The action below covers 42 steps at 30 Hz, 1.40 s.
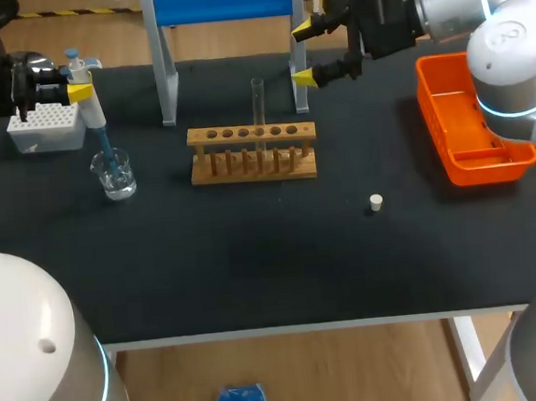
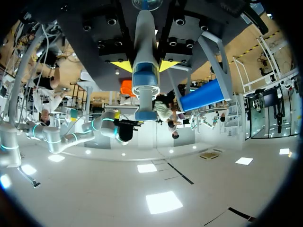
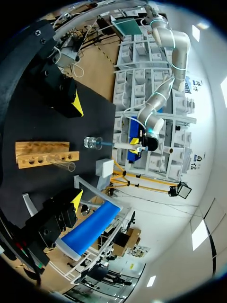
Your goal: Invert the test tube, pick up the pipette, mount the tip to pipette, aspirate from beaker and dispense into the tube, eject the tip, return the pipette, and cap with the stopper.
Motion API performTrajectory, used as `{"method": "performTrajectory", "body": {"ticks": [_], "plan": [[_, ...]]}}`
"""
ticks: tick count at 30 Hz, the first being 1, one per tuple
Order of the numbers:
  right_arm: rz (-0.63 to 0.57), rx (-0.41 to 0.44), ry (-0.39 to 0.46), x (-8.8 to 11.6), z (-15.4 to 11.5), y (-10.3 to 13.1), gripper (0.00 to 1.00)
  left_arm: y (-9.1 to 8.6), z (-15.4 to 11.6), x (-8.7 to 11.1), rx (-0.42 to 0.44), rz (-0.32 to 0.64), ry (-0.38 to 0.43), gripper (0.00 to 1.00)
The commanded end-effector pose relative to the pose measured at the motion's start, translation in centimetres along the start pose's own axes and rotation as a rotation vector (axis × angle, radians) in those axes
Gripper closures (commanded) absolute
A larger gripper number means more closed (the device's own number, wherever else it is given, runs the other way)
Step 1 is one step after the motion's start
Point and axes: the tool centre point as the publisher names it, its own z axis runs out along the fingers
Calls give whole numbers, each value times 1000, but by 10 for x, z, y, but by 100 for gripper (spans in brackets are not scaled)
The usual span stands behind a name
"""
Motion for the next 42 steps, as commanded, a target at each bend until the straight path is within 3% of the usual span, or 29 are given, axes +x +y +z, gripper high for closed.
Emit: {"method": "performTrajectory", "body": {"ticks": [1, 16, 42], "plan": [[-1, -12, 11, -3, -2, -10, 0, 0, -1, -1, -1, 0, 3, 100], [5, -32, 40, 4, 8, -36, 0, 0, -1, -1, -1, 0, 3, 100], [18, -47, 47, 6, 11, -49, 0, 0, -1, -1, -1, 0, 3, 100]]}}
